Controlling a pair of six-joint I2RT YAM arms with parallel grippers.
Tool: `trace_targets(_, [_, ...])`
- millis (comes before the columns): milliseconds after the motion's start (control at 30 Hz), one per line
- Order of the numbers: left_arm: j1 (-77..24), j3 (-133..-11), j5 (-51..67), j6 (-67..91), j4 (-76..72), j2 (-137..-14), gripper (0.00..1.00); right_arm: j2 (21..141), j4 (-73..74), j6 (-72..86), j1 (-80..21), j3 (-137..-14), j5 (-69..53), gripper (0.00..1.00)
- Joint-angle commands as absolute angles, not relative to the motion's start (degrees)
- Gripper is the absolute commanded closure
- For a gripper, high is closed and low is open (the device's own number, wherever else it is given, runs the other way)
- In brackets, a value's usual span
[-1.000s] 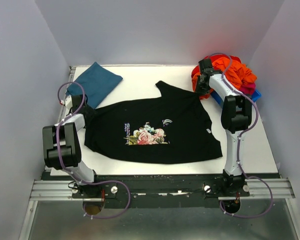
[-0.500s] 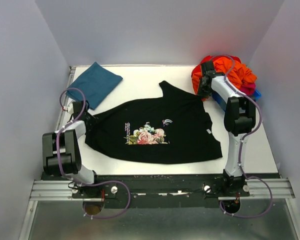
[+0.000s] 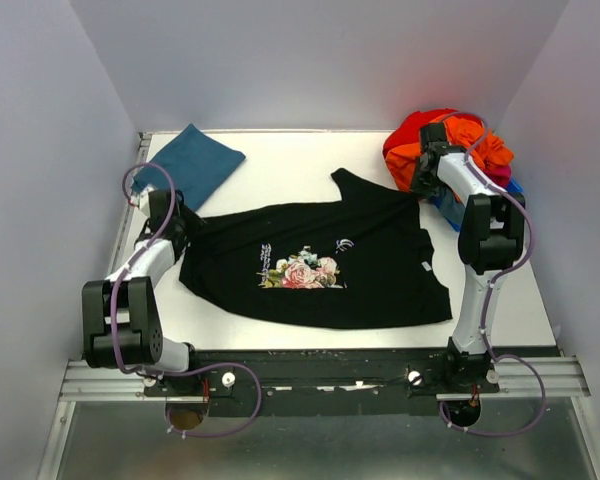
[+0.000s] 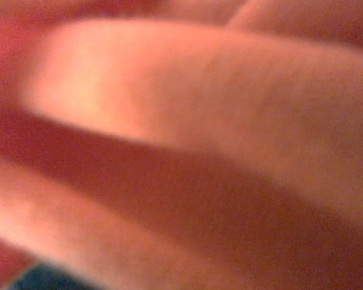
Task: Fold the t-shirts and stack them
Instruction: Fold the flattened tshirt in 1/3 of the way
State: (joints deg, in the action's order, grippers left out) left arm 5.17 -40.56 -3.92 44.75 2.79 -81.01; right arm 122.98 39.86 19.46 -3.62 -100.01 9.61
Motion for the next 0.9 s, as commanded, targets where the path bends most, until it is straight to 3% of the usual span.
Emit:
trace_targets(0, [5.2, -49.3, -5.5, 42.9, 1.5, -84.9, 0.37, 121.6, 39.2, 19.4, -3.3, -101.3, 10.0, 0.99])
trace_targets(367, [5.2, -59.9, -2.8, 38.7, 4.8, -100.5, 0.40, 122.1, 38.9, 19.3, -3.3, -101.6, 9.0, 0.99])
trace_targets(867, [4.0, -69.3, -6.7, 38.2, 11.3, -110.7, 0.42, 122.3, 38.6, 19.2, -3.3, -101.0, 8.9, 0.99])
